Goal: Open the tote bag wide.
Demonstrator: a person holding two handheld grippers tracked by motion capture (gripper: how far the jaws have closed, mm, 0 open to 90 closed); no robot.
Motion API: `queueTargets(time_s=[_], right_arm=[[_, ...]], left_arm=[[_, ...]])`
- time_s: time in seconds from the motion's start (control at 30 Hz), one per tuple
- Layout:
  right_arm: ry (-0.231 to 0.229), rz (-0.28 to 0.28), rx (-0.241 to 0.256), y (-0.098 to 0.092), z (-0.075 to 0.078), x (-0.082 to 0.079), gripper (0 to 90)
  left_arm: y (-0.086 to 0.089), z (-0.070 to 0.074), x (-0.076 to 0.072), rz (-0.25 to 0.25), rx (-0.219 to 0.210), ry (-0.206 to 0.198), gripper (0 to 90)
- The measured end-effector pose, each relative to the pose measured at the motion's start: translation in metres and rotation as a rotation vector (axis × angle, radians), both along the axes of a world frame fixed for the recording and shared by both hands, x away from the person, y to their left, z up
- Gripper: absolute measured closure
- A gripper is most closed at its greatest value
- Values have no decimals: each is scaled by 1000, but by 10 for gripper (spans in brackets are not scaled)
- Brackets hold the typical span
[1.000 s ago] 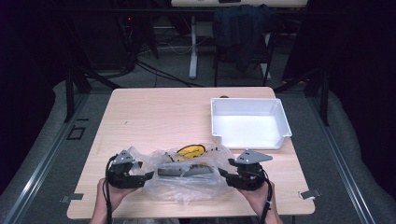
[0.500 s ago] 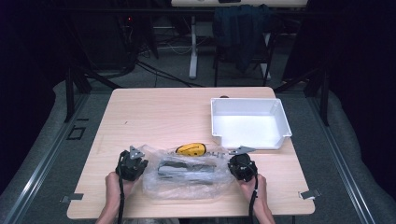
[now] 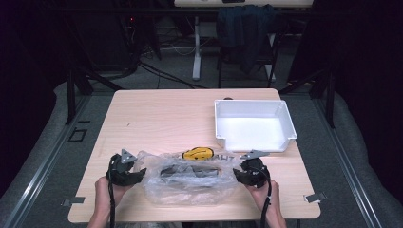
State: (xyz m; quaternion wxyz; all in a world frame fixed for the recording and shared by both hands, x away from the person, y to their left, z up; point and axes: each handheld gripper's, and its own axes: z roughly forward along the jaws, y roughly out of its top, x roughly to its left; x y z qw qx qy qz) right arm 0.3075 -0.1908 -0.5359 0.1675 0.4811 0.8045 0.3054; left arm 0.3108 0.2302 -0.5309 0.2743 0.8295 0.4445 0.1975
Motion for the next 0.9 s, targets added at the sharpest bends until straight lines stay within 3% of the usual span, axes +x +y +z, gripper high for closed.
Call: queueTargets(time_s=[0.07, 0.1, 0.13, 0.23, 0.4, 0.5, 0.53, 0.57, 0.63, 0.7, 0.8, 0.9], right_arm=[[-16, 15, 37, -2, 7, -4, 437], [-16, 15, 37, -2, 7, -4, 437], [-35, 32, 44, -3, 14, -9, 378], [-71, 53, 67, -1, 22, -17, 351], [-103, 83, 84, 2, 30, -24, 321], [-122, 150, 98, 9, 37, -32, 306], [-122, 150, 98, 9, 37, -32, 306], [-101, 213, 106, 19, 35, -35, 300], [-71, 259, 81, 29, 28, -35, 303], [-31, 276, 19, 37, 16, -32, 360], [12, 292, -3, 40, 1, -27, 632], [31, 296, -5, 39, -5, -25, 793]], left_arm=[[1, 4, -2, -10, -15, 3, 329], [2, 7, -4, -10, -23, -16, 329], [5, 13, -7, -17, -43, -17, 287], [8, 23, -11, -17, -77, -32, 239], [7, 35, -16, -31, -88, -63, 229], [-7, 47, -21, -128, -138, -80, 263], [-7, 47, -21, -128, -138, -80, 287], [-19, 47, -16, -186, -142, -61, 310], [-31, 40, -7, -214, -135, -33, 350], [-41, 29, 2, -222, -124, 11, 395], [-48, 11, 12, -205, -116, 43, 510], [-44, 4, 16, -195, -184, 43, 694]])
